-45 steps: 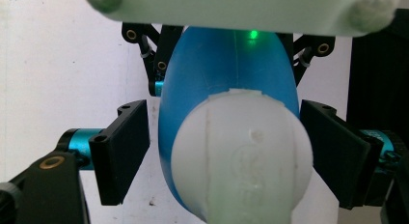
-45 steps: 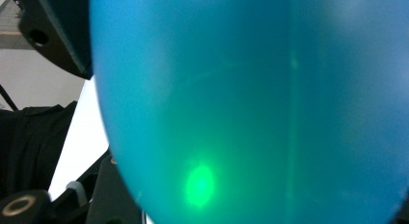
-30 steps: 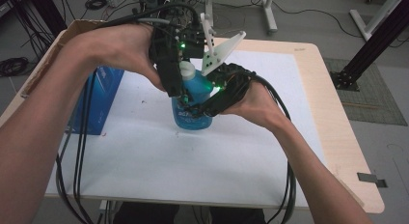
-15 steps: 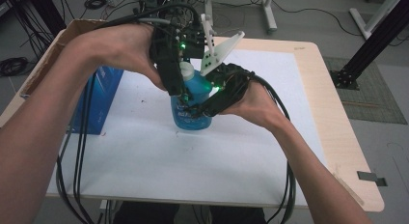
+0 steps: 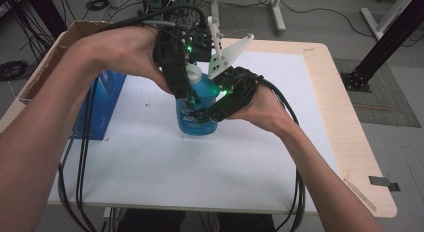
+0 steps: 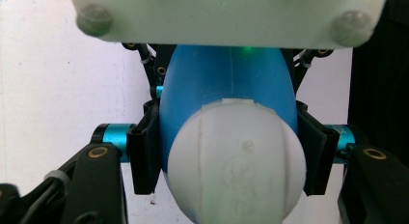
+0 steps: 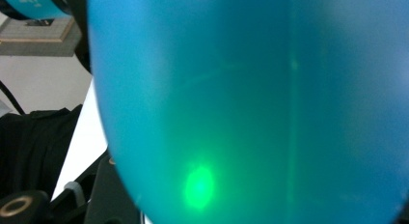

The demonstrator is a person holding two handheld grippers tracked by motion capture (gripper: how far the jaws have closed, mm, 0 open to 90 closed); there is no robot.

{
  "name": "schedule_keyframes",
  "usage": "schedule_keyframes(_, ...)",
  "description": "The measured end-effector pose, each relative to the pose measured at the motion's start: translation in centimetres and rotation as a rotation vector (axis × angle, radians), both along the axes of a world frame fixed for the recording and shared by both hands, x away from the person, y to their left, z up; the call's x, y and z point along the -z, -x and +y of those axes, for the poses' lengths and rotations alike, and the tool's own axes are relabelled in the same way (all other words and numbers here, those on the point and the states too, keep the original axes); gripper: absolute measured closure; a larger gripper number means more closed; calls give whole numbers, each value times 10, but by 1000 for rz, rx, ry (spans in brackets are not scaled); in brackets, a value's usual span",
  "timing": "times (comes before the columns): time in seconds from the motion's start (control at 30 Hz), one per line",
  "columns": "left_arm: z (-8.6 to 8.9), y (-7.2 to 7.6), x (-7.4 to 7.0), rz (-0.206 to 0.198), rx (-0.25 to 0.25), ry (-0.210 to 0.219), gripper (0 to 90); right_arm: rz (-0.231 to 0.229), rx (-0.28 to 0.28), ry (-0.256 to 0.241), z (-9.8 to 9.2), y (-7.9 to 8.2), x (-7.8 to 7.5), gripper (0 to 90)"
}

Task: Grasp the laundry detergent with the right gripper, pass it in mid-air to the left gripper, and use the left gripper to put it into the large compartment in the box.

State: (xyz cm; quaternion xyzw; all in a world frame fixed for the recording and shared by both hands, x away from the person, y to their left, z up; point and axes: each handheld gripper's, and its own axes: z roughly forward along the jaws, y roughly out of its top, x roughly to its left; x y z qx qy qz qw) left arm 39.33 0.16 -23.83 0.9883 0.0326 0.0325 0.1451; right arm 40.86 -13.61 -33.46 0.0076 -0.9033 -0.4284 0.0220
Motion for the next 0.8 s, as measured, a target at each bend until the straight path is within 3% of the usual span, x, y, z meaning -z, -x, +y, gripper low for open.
schedule_keyframes(0.23, 0, 1, -2, -11, -5, -3, 382, -12, 19, 5, -2, 1, -1, 379)
schedule_keyframes(0.47, 6, 2, -6, -18, -25, -13, 382, -37, 50, 54, -8, 2, -1, 307)
schedule_keyframes(0.63, 15, 2, -13, -18, -42, -14, 382, -57, 79, 83, -19, 3, -5, 266)
schedule_keyframes(0.8, 32, -2, -30, -11, -107, -46, 382, -67, 141, 127, -45, 5, -8, 229)
